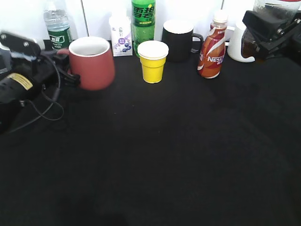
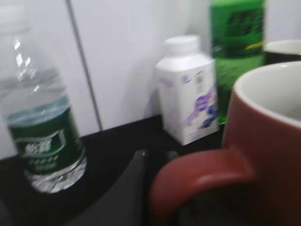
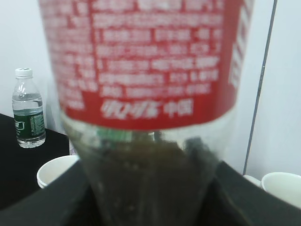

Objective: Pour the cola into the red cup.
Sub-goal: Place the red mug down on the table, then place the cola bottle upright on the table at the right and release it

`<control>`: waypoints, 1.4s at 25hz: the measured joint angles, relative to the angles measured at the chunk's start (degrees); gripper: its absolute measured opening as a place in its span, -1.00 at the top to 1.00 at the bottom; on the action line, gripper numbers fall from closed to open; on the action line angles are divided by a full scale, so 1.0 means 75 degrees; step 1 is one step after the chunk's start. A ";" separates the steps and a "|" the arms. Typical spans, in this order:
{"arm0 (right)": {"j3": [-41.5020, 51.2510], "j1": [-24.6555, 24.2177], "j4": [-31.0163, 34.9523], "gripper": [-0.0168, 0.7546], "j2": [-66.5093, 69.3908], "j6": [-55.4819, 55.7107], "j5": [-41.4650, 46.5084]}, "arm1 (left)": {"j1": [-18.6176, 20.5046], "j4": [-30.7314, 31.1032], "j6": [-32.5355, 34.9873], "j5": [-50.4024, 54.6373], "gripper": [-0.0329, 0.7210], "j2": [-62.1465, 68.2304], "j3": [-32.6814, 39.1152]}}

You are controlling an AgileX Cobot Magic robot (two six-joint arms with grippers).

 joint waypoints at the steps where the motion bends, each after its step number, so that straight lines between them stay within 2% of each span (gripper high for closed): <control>1: 0.0000 0.0000 0.0000 0.01 0.0000 0.0000 0.0000 | 0.0050 -0.0142 0.0017 -0.0044 0.73 0.0343 -0.0219; 7: 0.0000 0.0000 0.0000 0.01 0.0000 0.0001 0.0000 | 0.0070 -0.0160 0.0059 -0.0087 0.72 0.1597 -0.1436; 11: 0.0000 0.0000 0.0000 0.01 0.0000 0.0009 0.0000 | 0.0076 -0.0169 -0.0021 -0.0193 0.70 0.1725 -0.1486; 13: 0.0000 0.0000 0.0000 0.01 0.0000 0.0009 0.0000 | 0.0076 -0.0175 -0.0076 -0.0186 0.53 0.1725 -0.1486; 14: 0.0000 0.0000 0.0000 0.01 0.0000 0.0009 0.0000 | 0.0076 -0.0184 -0.0076 -0.0153 0.30 0.1725 -0.1486; 16: 0.0000 0.0000 0.0000 0.01 0.0000 0.0009 0.0000 | 0.0076 -0.0236 -0.0076 -0.0170 0.20 0.1725 -0.1383; 19: 0.0000 0.0000 0.0000 0.01 0.0000 0.0009 0.0000 | 0.0076 -0.0385 -0.0119 -0.0715 0.17 0.1571 -0.0660; 23: 0.0000 0.0000 0.0000 0.01 0.0000 0.0009 0.0000 | 0.0076 -0.0591 -0.0119 -0.0720 0.17 0.1200 0.0009; 25: 0.0000 0.0000 0.0034 0.01 0.0014 0.0009 0.0000 | 0.0076 -0.0600 -0.0119 -0.0704 0.17 0.0595 0.0638; 29: 0.0000 0.0000 0.0651 0.01 0.0428 0.0017 -0.0002 | 0.0044 -0.0523 -0.0119 -0.0704 0.17 -0.1158 0.1782; 32: 0.0000 0.0000 0.1278 0.01 0.1083 -0.0944 0.0000 | 0.0037 -0.0032 -0.0119 -0.0106 0.17 -0.2255 0.1923; 35: 0.0000 0.0000 0.1677 0.01 0.1777 -0.1283 -0.0002 | 0.0037 0.0160 -0.0119 0.0310 0.17 -0.2751 0.1923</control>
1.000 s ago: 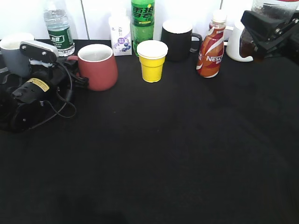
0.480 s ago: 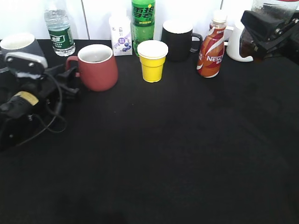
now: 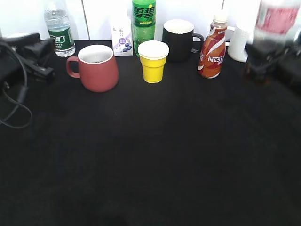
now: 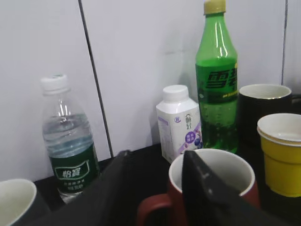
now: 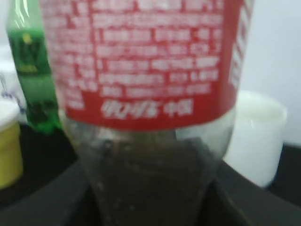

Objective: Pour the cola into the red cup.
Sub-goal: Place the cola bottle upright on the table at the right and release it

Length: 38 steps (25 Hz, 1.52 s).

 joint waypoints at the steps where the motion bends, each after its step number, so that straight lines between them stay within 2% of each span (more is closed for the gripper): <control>1: 0.0000 0.0000 0.0027 0.01 0.0261 -0.0036 0.0000 | 0.0000 0.0092 0.0000 0.0022 0.17 -0.0045 0.0000; 8: -0.0008 0.0000 0.0380 0.01 0.0963 -0.0501 -0.0050 | 0.0000 0.0318 0.0000 0.0077 0.17 -0.0045 0.0000; 16: -0.0758 0.0000 0.0416 0.01 0.1601 -0.0507 -0.0304 | 0.0000 0.0484 0.0000 0.0020 0.17 -0.0045 0.0000; 21: -0.0795 0.0000 0.0421 0.01 0.1663 -0.0499 -0.0374 | 0.0000 0.0577 0.0000 0.0014 0.17 -0.0045 0.0000; 25: -0.0606 0.0000 0.0427 -0.11 0.1663 -0.0499 -0.0513 | 0.0000 0.0596 0.0000 0.0014 0.17 -0.0045 0.0000; 32: -0.0367 0.0000 0.0458 -0.44 0.1663 -0.0499 -0.0470 | 0.0000 0.0634 0.0000 -0.0023 0.17 -0.0045 0.0000; 38: 0.0151 0.0000 0.0775 -0.49 0.1530 -0.0491 -0.0549 | 0.0000 0.0648 0.0000 -0.0032 0.17 -0.0045 0.0000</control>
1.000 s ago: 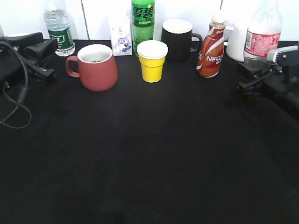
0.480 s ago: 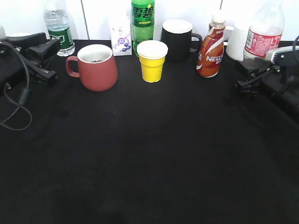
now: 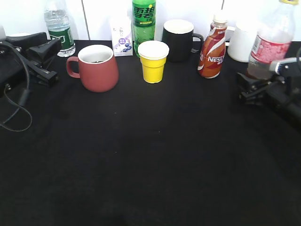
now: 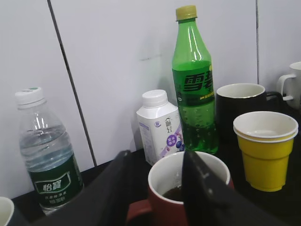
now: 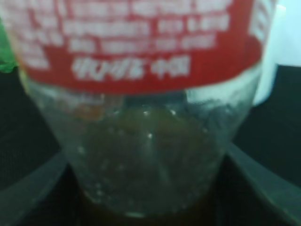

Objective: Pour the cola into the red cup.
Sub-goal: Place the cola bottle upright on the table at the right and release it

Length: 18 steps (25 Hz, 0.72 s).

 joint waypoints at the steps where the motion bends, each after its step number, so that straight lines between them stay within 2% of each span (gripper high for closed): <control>1: 0.0101 0.0000 0.0032 -0.48 -0.0067 0.0000 0.0000 | 0.0000 0.0000 0.0000 0.0000 0.17 0.0000 0.0000; 3: 0.0195 0.0000 0.0059 -0.49 -0.0107 0.0000 -0.0024 | 0.0000 0.0000 0.0000 0.0000 0.17 0.0000 0.0000; 7: 0.0282 0.0000 0.0076 -0.70 -0.0110 0.0000 0.0232 | 0.0000 0.0000 0.0000 0.0000 0.17 0.0000 0.0000; 18: 0.1121 0.0000 0.0264 -0.70 -0.0695 -0.0133 0.0271 | 0.0000 0.0008 0.0000 0.0072 0.17 0.0000 0.0000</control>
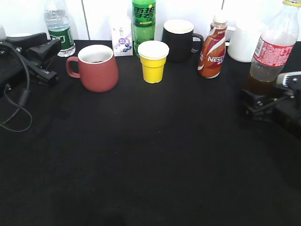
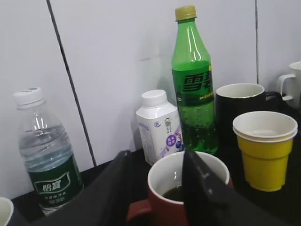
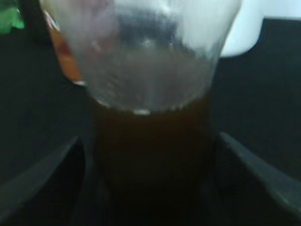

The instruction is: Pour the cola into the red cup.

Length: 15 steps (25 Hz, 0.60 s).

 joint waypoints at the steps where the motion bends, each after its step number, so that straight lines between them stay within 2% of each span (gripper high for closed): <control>1: 0.0124 0.0000 0.0037 -0.70 -0.0239 -0.0051 0.0000 | 0.0000 0.0000 0.0000 0.0088 0.17 0.0000 0.0000; 3: 0.0297 0.0000 0.0067 -0.70 -0.0705 -0.0085 0.0247 | 0.0000 0.0000 -0.0052 0.0694 0.17 -0.0093 0.0000; 4: 0.0379 0.0000 0.0100 -0.70 -0.0995 -0.0091 0.0753 | 0.0000 -0.0024 -0.0056 0.1232 0.17 -0.0279 0.0000; 8: 0.0356 0.0000 0.0238 -0.70 -0.3078 0.0414 0.4023 | 0.0000 -0.0604 -0.0305 0.3600 0.17 -0.1301 0.0000; 10: 0.0028 0.0000 0.0252 -0.70 -0.4258 0.0783 0.6319 | -0.0024 -0.0723 -0.0731 0.5470 0.17 -0.1869 -0.0174; 12: -0.0429 0.0047 0.0337 -0.67 -0.5246 0.1575 0.8399 | -0.0200 -0.1650 -0.0810 0.8138 0.17 -0.2432 -0.0719; 13: -0.0683 0.0205 0.0421 -0.64 -0.5662 0.1793 0.9409 | -0.0322 -0.2185 -0.0838 0.9337 0.17 -0.2712 -0.1090; 15: -0.1101 0.0819 0.0421 -0.59 -0.6430 0.1898 1.0858 | -0.0523 -0.2442 -0.0838 1.1167 0.17 -0.3426 -0.1672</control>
